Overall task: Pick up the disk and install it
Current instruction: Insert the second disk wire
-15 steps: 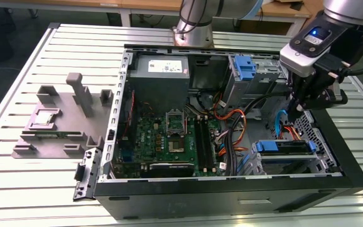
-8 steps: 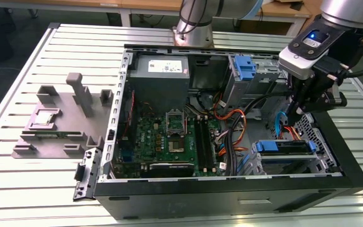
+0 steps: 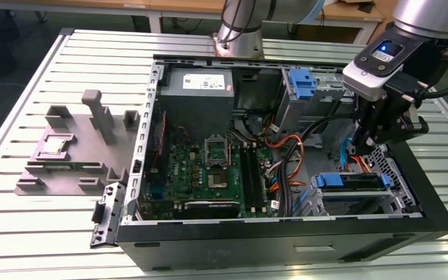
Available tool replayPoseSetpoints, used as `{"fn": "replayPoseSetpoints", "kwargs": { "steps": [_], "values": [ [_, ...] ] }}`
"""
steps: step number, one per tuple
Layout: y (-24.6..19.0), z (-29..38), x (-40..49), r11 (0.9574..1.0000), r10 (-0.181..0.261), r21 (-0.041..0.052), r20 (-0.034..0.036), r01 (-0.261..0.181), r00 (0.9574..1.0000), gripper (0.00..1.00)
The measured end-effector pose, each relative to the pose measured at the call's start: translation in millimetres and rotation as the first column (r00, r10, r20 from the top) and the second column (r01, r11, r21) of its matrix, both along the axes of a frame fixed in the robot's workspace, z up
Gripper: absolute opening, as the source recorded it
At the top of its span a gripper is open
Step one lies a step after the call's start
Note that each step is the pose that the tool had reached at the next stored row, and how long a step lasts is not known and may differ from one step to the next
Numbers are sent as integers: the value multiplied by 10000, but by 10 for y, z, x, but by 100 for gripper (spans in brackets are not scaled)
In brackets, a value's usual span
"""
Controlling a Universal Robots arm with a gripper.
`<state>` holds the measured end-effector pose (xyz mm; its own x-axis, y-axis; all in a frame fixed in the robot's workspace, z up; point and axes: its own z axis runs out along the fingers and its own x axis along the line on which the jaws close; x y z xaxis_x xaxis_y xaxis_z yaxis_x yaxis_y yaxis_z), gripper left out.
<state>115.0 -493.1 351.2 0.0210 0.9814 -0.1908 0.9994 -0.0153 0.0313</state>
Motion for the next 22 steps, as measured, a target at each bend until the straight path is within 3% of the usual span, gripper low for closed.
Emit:
{"fn": "replayPoseSetpoints", "kwargs": {
  "steps": [2, 4, 8, 15, 18, 22],
  "values": [
    [0, -8, 0, 10000, -1, -46, 0, 1, 10000, 24],
    [0, -9, 0, 10000, 0, -63, 2, 0, 10000, 16],
    [-1, -11, 0, 10000, -1, -61, 1, 1, 10000, 16],
    [-90, -18, -21, 10000, 50, -5, 46, -50, 10000, 16],
    [-109, -20, -47, 10000, 57, 56, 135, -58, 9999, 16],
    [-122, -22, -85, 9999, 60, 88, 374, -63, 9993, 16]
  ]
}}
